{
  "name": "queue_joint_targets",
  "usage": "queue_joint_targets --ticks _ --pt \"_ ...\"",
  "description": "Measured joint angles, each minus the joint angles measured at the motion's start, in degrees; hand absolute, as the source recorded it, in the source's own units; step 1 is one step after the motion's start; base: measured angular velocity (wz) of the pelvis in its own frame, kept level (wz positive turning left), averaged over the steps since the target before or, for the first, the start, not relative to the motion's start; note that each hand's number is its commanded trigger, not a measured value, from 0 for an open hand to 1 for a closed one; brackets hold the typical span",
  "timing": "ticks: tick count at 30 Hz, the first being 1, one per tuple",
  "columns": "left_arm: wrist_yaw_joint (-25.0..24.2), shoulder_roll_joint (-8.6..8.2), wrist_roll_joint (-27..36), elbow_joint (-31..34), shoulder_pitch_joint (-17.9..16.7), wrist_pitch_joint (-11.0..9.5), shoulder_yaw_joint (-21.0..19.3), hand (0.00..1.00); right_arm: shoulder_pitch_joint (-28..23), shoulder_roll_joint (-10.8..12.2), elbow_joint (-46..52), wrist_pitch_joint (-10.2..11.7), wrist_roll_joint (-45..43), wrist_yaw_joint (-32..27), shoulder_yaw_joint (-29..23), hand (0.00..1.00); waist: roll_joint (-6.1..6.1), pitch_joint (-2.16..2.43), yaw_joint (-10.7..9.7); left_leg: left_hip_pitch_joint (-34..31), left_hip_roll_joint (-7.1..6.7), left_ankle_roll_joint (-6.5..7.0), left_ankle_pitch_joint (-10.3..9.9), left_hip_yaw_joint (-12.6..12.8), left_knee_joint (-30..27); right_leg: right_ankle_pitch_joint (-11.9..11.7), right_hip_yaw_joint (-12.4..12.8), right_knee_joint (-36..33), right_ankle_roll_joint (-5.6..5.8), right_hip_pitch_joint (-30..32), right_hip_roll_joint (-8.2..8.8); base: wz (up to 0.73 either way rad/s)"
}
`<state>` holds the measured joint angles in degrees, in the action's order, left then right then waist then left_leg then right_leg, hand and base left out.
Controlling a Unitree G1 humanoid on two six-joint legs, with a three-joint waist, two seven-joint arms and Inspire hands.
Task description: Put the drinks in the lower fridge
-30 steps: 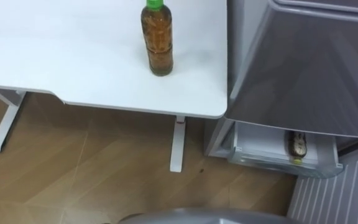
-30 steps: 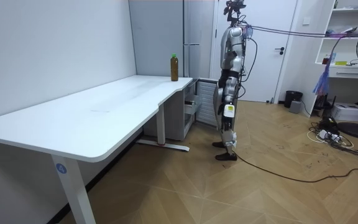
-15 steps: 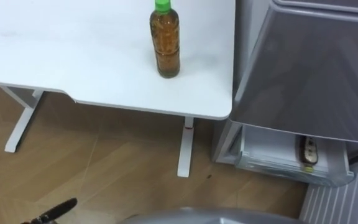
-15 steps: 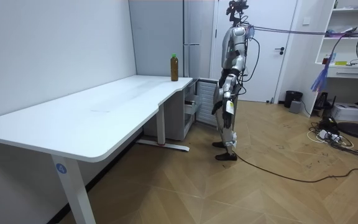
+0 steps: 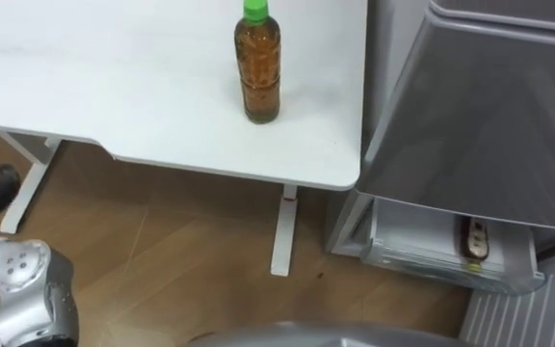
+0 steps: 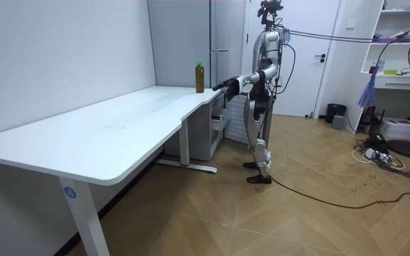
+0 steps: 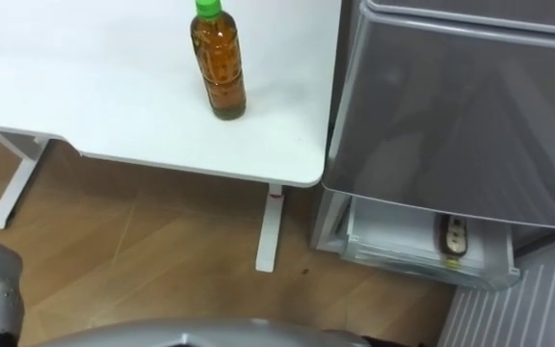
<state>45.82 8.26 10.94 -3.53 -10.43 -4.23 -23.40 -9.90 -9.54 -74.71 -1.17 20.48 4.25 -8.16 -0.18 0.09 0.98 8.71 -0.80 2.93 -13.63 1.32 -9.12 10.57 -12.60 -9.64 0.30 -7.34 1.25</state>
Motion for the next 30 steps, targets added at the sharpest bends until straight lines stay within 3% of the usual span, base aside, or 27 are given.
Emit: queue_joint_targets --ticks 5,10,14,20,30 --pt "-1.07 0.50 -4.42 12.57 0.29 -0.10 0.75 0.00 -0.10 -0.13 -1.86 0.03 -1.67 0.19 -0.19 0.00 -0.25 -0.13 -0.91 -0.06 0.03 -0.02 -0.01 -0.33 0.08 0.00 0.22 0.06 -0.01 -0.08 -0.08 0.03" --pt "-6.78 0.79 -4.32 19.96 1.05 -0.18 3.35 0.00 1.21 -0.13 -3.29 -0.08 -3.05 0.39 0.17 0.00 -0.89 -0.46 -2.24 -0.24 0.09 -0.02 -0.01 -0.12 0.27 -0.07 0.64 0.04 -0.11 0.39 -0.21 -0.04" --pt "-11.83 1.24 -4.04 20.31 2.90 -0.25 5.89 0.00 1.67 -0.28 -3.32 -0.07 -3.24 0.98 0.35 0.00 -1.07 -0.68 -2.35 0.02 0.12 -0.02 0.00 0.14 0.34 -0.08 1.34 -0.04 -0.14 0.46 -0.33 -0.09" --pt "-24.02 1.49 -3.58 20.22 3.63 0.01 11.22 0.00 3.26 -0.25 -3.49 0.59 -3.03 2.72 0.75 0.00 -0.77 -1.17 -3.24 0.05 0.10 -0.02 0.00 0.15 0.38 -0.10 2.04 0.04 -0.14 0.59 -0.44 -0.07" --pt "-39.99 1.48 2.75 19.98 3.63 3.42 14.76 0.00 3.47 -0.65 -3.41 1.11 -3.45 4.28 0.69 0.00 -1.32 -0.82 -4.75 -1.01 0.16 -0.02 0.01 0.62 0.10 -0.30 3.81 0.01 -0.29 2.32 -0.60 -0.10"
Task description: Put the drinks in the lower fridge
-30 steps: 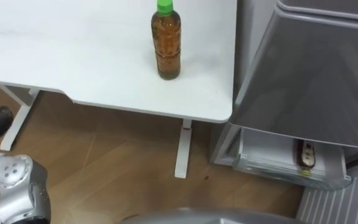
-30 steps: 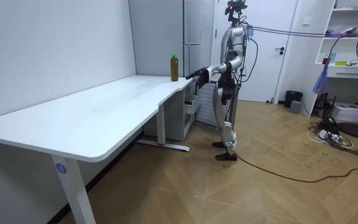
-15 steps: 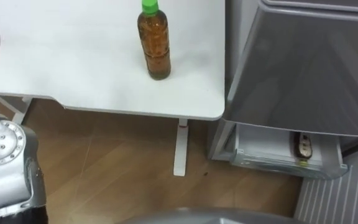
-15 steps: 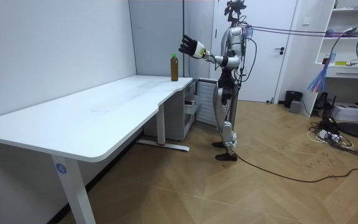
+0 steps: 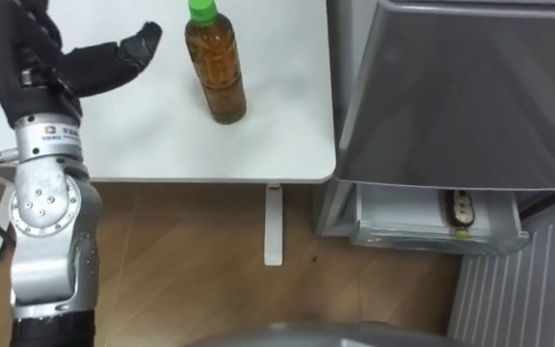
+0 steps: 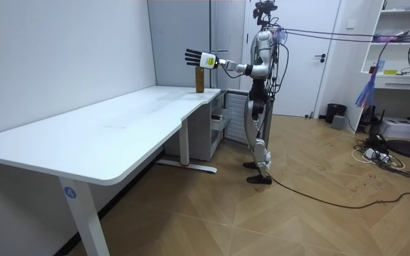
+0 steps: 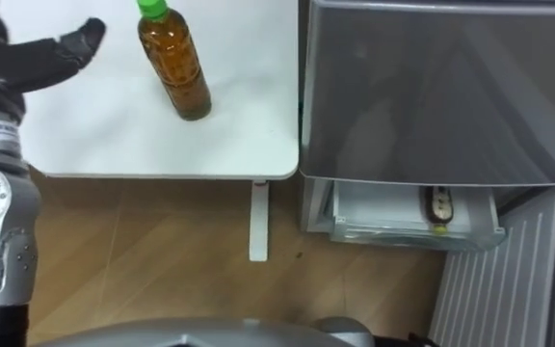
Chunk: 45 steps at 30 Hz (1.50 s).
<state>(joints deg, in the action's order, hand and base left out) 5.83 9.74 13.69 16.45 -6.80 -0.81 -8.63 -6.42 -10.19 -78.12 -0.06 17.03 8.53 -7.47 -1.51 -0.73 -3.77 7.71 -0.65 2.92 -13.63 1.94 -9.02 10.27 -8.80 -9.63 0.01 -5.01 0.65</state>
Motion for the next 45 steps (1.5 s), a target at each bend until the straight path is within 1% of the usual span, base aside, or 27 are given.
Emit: queue_joint_targets --ticks 1,3,6,9,12,16,21,26,32,34,36,37,38,39,43,45 --pt "-1.13 0.00 0.27 -0.15 0.00 0.62 0.00 0.00 0.08 -0.06 0.01 0.00 -0.16 0.31 -0.01 0.00 0.00 0.00 -0.39 0.00 -0.01 0.00 0.00 0.36 -0.22 0.00 0.07 -0.01 0.00 -0.07 0.06 -0.06" --pt "-2.81 0.00 0.27 -0.34 0.00 1.16 0.00 0.00 0.21 -0.09 0.04 0.00 -0.57 0.42 -0.04 0.00 0.00 0.00 -0.66 0.05 0.00 0.00 0.00 0.86 -0.30 -0.01 0.23 -0.02 0.01 -0.07 0.12 -0.06" --pt "-5.25 -0.01 0.34 -0.40 0.01 2.14 0.01 0.00 -0.08 -0.09 0.02 -0.05 -0.77 0.42 -0.02 0.00 0.02 0.02 -0.73 0.30 0.01 0.00 0.00 1.06 -0.32 -0.03 0.38 -0.13 0.02 -0.04 0.13 -0.03" --pt "-6.65 0.00 0.82 -0.61 0.01 2.91 0.00 0.00 -0.31 -0.09 0.09 -0.06 -1.11 0.38 -0.03 0.00 0.04 0.02 -0.75 0.53 0.05 0.00 0.00 1.08 -0.33 -0.16 0.58 -0.21 -0.01 0.00 0.12 0.00" --pt "-7.76 -0.01 1.93 -0.67 0.01 3.32 -0.01 0.00 -0.32 -0.08 0.13 -0.09 -1.26 0.37 -0.02 0.00 0.11 0.04 -0.73 0.55 0.08 0.00 0.00 1.05 -0.33 -0.27 0.64 -0.33 -0.02 0.06 0.07 0.00" --pt "-8.93 -0.03 1.98 -0.72 0.08 3.35 -0.05 0.00 -0.32 -0.01 0.15 -0.15 -1.36 0.28 0.03 0.00 0.34 0.13 -0.68 0.56 0.17 0.00 -0.01 0.98 -0.25 -0.32 0.78 -0.49 -0.05 0.03 -0.11 0.00" --pt "-9.36 -0.12 2.01 -1.85 0.15 3.43 -0.02 0.00 -0.23 0.26 0.16 -0.78 -1.29 -0.58 0.06 0.00 0.54 0.20 -0.70 0.58 0.25 0.00 -0.01 0.96 -0.12 -0.33 0.80 -0.55 -0.08 0.05 -0.28 0.00" --pt "-9.76 -0.11 2.49 -2.37 0.29 4.58 -0.03 0.00 -0.13 0.53 0.10 -1.25 -1.32 -1.60 0.06 0.00 0.85 0.32 -0.75 0.65 0.24 0.00 -0.01 0.96 -0.22 -0.34 0.76 -0.36 -0.10 0.05 -0.27 0.00" --pt "-9.80 -0.11 2.59 -2.50 0.29 4.81 -0.01 0.00 -0.14 0.59 0.16 -1.36 -1.44 -1.91 0.04 0.00 0.95 0.29 -0.77 0.64 0.22 0.00 -0.01 1.02 -0.30 -0.35 0.81 -0.30 -0.10 0.04 -0.21 0.00" --pt "-9.72 -0.11 3.69 -3.32 0.47 5.59 -0.08 0.00 -0.11 0.59 0.33 -1.95 -1.72 -2.08 0.01 0.00 0.90 0.29 -0.67 0.74 0.23 0.00 -0.01 1.08 -0.30 -0.35 0.92 -0.36 -0.10 0.03 -0.26 0.00" --pt "-9.21 -0.11 3.70 -3.98 0.48 6.21 -0.10 0.00 -0.07 0.58 0.60 -2.59 -1.76 -2.10 -0.01 0.00 0.87 0.29 -0.68 0.78 0.25 0.00 -0.01 1.08 -0.30 -0.38 0.96 -0.39 -0.14 0.03 -0.30 0.00" --pt "-8.77 -0.11 3.70 -4.17 0.48 6.97 -0.10 0.00 -0.09 0.57 0.66 -2.66 -1.77 -2.10 -0.01 0.00 0.84 0.28 -0.69 0.77 0.28 0.00 -0.01 1.08 -0.30 -0.40 0.97 -0.43 -0.17 0.04 -0.33 0.00" --pt "-8.63 -0.11 3.70 -4.25 0.48 7.27 -0.15 0.00 -0.10 0.57 0.70 -2.77 -1.77 -2.10 -0.02 0.00 0.82 0.26 -0.70 0.77 0.29 0.00 -0.01 1.08 -0.30 -0.40 0.98 -0.48 -0.17 0.05 -0.34 0.00" --pt "-8.46 -0.11 3.70 -4.41 0.48 7.63 -0.20 0.00 -0.09 0.53 0.78 -3.27 -1.90 -2.10 -0.12 0.00 0.77 0.25 -0.78 0.76 0.31 0.00 -0.01 1.05 -0.27 -0.40 1.01 -0.59 -0.18 0.06 -0.36 0.00" --pt "-8.40 -0.10 3.68 -5.26 0.50 7.98 -0.21 0.00 0.09 0.36 2.14 -4.33 -3.15 -2.08 -0.57 0.00 0.48 0.20 -0.77 0.93 0.43 -0.01 -0.03 1.03 0.38 -0.43 1.39 -0.99 -0.23 0.24 -0.55 -0.04" --pt "-8.43 -0.10 4.36 -5.51 0.52 8.91 -0.39 0.00 -0.01 0.36 2.32 -4.98 -3.59 -2.03 -0.66 0.00 0.47 0.21 -0.84 1.03 0.54 -0.05 -0.05 1.08 0.34 -0.51 1.69 -0.99 -0.37 0.22 -0.75 -0.05"
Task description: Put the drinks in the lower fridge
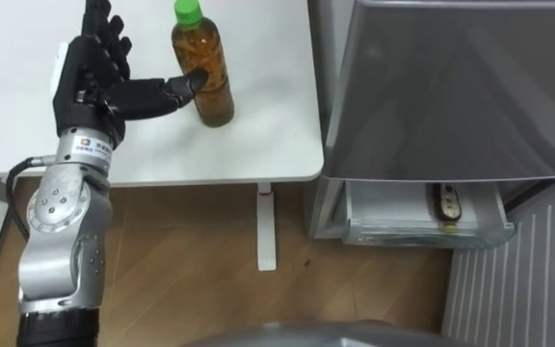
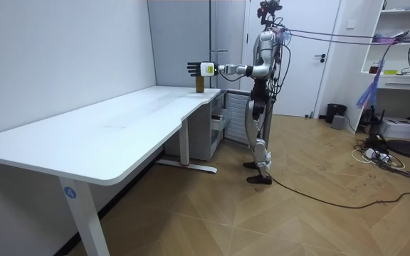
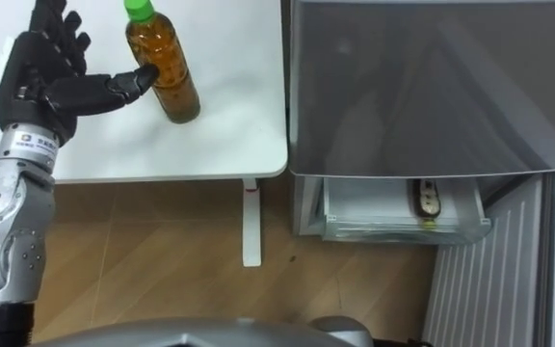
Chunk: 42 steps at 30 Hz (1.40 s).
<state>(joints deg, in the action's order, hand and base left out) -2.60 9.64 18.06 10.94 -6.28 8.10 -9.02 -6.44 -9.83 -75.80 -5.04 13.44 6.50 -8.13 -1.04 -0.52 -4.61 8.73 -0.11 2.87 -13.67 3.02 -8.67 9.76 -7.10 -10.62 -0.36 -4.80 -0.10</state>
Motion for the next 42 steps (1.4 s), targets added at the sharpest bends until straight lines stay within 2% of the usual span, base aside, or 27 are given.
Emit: queue_joint_targets --ticks 2,5,7,13,18,25,29,31,33,36,42 --pt "-0.09 0.00 0.24 0.00 0.17 0.73 -0.04 0.00 -0.07 0.00 0.00 -0.12 -0.21 0.07 -0.23 0.00 -0.03 0.01 -0.28 0.03 0.05 -0.02 0.00 0.06 -0.07 -0.03 0.10 0.00 -0.05 0.01 -0.08 -0.04" --pt "-0.19 0.00 0.53 -0.51 0.81 0.80 -0.08 0.00 0.04 -0.03 0.01 -0.51 -0.78 0.53 -1.02 0.00 -0.11 0.01 -0.45 0.20 0.12 -0.03 0.00 0.12 -0.08 -0.08 0.62 -0.01 -0.14 0.03 -0.24 -0.08" --pt "-0.01 0.00 1.58 -4.19 3.55 0.82 -0.16 0.00 0.01 -0.11 -0.03 -0.94 -0.77 0.55 -1.04 0.00 -0.14 0.01 -0.45 0.56 0.14 -0.05 -0.02 0.11 0.03 -0.10 0.76 -0.02 -0.16 -0.18 -0.30 -0.06" --pt "1.22 0.16 2.97 -9.57 6.78 1.25 -0.30 0.00 -0.16 -0.13 0.18 -1.48 -2.56 1.11 -1.45 0.00 -0.09 -0.01 -1.46 0.90 0.30 -0.09 -0.04 1.05 0.34 -0.15 1.19 -0.11 -0.24 -0.13 -0.51 -0.07" --pt "2.43 0.34 2.96 -10.56 8.11 1.88 -0.30 0.00 -0.33 -0.19 0.87 -2.52 -2.71 1.60 -1.42 0.00 0.23 -0.16 -1.63 0.87 0.29 -0.09 -0.04 1.54 0.39 -0.15 1.91 -0.12 -0.24 0.12 -0.57 -0.06" --pt "3.40 0.53 3.07 -10.69 8.48 1.99 -0.28 0.00 -0.41 -0.21 1.41 -2.57 -4.58 1.84 -1.27 0.00 0.31 -0.13 -1.74 1.03 0.30 -0.09 -0.04 1.72 0.37 -0.15 2.36 -0.10 -0.24 0.28 -0.66 -0.03" --pt "3.68 0.71 4.23 -15.22 12.02 2.05 -0.27 0.00 -0.46 -0.65 1.76 -2.60 -5.17 1.73 0.18 0.00 0.05 -0.04 -1.58 0.84 0.30 -0.09 -0.04 1.75 0.22 -0.26 2.47 -0.20 -0.29 0.69 -0.69 -0.01" --pt "3.64 0.75 4.23 -17.60 13.40 2.12 -0.16 0.00 -0.41 -1.09 1.76 -2.66 -7.12 1.75 0.15 0.00 -0.51 0.11 -1.73 0.74 0.32 -0.11 -0.05 1.75 0.40 -0.29 2.63 -0.19 -0.28 0.72 -0.75 -0.04" --pt "3.62 0.75 4.23 -17.83 13.42 2.49 -0.06 0.00 -0.41 -1.18 1.75 -2.97 -8.94 1.71 0.12 0.00 -0.81 0.28 -2.14 0.59 0.36 -0.13 -0.07 1.73 0.45 -0.28 2.66 -0.18 -0.28 0.71 -0.82 0.00" --pt "3.65 0.77 4.23 -17.89 13.43 2.50 -0.07 0.00 -0.40 -1.28 1.60 -3.31 -10.41 1.68 0.10 0.00 -0.88 0.32 -3.09 0.51 0.38 -0.14 -0.06 1.80 0.36 -0.28 2.69 -0.19 -0.29 0.79 -0.85 -0.01" --pt "3.67 0.97 4.31 -17.90 13.46 2.50 -0.06 0.00 -0.54 -1.26 1.47 -3.82 -11.80 1.62 0.10 0.00 -0.30 -0.06 -3.43 0.54 0.27 -0.14 -0.06 2.30 0.03 -0.27 3.86 -0.20 -0.27 0.95 -0.90 -0.07"
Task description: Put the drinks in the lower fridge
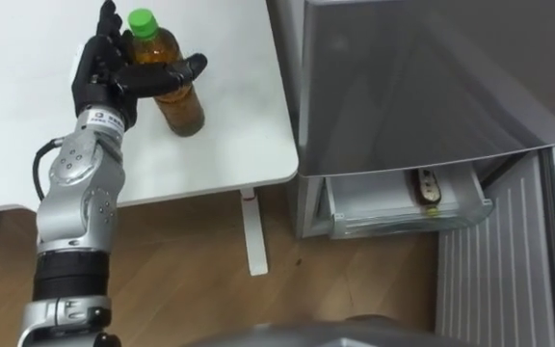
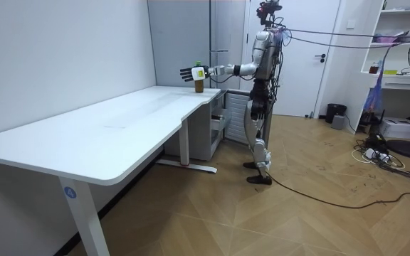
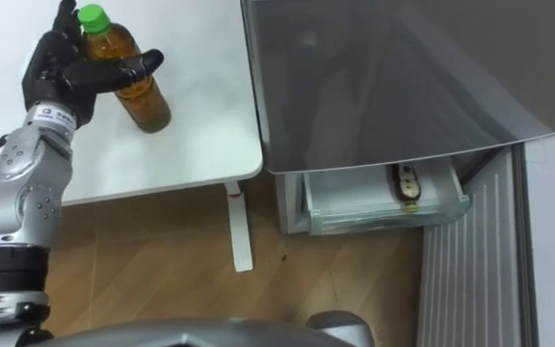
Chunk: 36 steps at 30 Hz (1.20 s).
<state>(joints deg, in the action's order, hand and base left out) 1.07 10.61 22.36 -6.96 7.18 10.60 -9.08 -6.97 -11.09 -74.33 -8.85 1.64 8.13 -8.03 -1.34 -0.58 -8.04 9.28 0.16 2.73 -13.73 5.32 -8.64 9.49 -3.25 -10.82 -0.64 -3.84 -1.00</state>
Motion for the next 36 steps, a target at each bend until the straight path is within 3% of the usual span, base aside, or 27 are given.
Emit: queue_joint_targets --ticks 2,3,4,5,6,13,15,26,36 --pt "0.00 0.06 -0.05 -0.01 0.00 0.00 0.01 0.00 -0.35 0.01 -0.04 -0.03 -0.30 -0.04 0.00 0.00 0.18 -0.11 -0.13 -0.02 0.01 0.00 0.00 0.03 0.00 0.00 0.06 0.05 0.00 0.00 -0.02 -0.02" --pt "0.00 0.08 -0.02 0.00 0.00 0.00 0.03 0.20 -0.60 0.01 -0.04 -0.02 -0.34 -0.38 -0.01 0.00 0.23 -0.15 -0.22 -0.05 0.02 0.00 0.00 0.03 0.01 0.00 0.06 0.09 0.00 0.03 -0.02 0.00" --pt "0.02 0.15 0.00 0.00 0.00 0.00 0.22 0.47 -0.86 0.01 -0.03 -0.02 -0.34 -0.83 -0.01 0.00 0.19 -0.18 -0.29 -0.09 0.03 0.00 0.00 0.00 0.03 0.00 0.06 0.12 0.00 0.05 -0.04 0.00" --pt "0.02 0.26 0.00 0.00 0.00 0.00 0.40 0.93 -0.96 0.02 -0.03 -0.03 -0.35 -1.06 0.01 0.00 0.15 -0.20 -0.32 -0.09 0.04 0.00 0.00 0.00 0.05 0.00 0.05 0.13 0.00 0.05 -0.05 0.00" --pt "0.01 0.38 0.00 0.00 0.00 0.00 0.60 1.00 -1.01 0.02 -0.04 -0.04 -0.47 -1.28 0.01 0.00 0.04 -0.26 -0.50 -0.12 0.05 0.00 0.00 -0.03 0.08 0.00 0.05 0.13 0.00 0.07 -0.07 0.00" --pt "-0.14 0.50 0.04 -0.01 0.00 0.00 1.59 1.00 -1.13 0.07 -0.33 0.01 -1.95 -1.73 0.04 0.00 -0.72 0.09 -1.15 -0.12 0.06 0.00 0.00 0.06 0.17 0.00 0.09 0.17 0.00 0.10 -0.10 0.00" --pt "-0.52 1.29 0.04 -0.01 0.00 0.00 2.43 1.00 -1.10 0.09 -0.54 0.01 -1.96 -1.66 0.05 0.00 -0.88 0.18 -1.14 -0.09 0.07 0.00 0.00 0.11 0.15 0.00 0.10 0.17 0.00 0.08 -0.10 0.00" --pt "-1.88 1.94 -0.10 -0.94 0.00 0.70 2.73 1.00 -0.68 0.13 -1.08 -0.01 -4.44 -1.20 0.04 0.00 -1.26 -0.03 -1.12 -0.09 0.10 0.00 0.00 0.27 0.15 -0.01 0.18 0.08 0.00 0.09 -0.10 0.00" --pt "-2.82 2.20 -0.10 -0.65 0.01 0.71 2.44 1.00 0.18 0.23 -1.07 -0.05 -4.64 -0.91 1.15 0.00 -1.38 0.21 0.57 -0.61 0.12 -0.01 0.01 0.53 -0.05 -0.01 0.26 0.10 -0.01 0.89 -0.08 -0.01"
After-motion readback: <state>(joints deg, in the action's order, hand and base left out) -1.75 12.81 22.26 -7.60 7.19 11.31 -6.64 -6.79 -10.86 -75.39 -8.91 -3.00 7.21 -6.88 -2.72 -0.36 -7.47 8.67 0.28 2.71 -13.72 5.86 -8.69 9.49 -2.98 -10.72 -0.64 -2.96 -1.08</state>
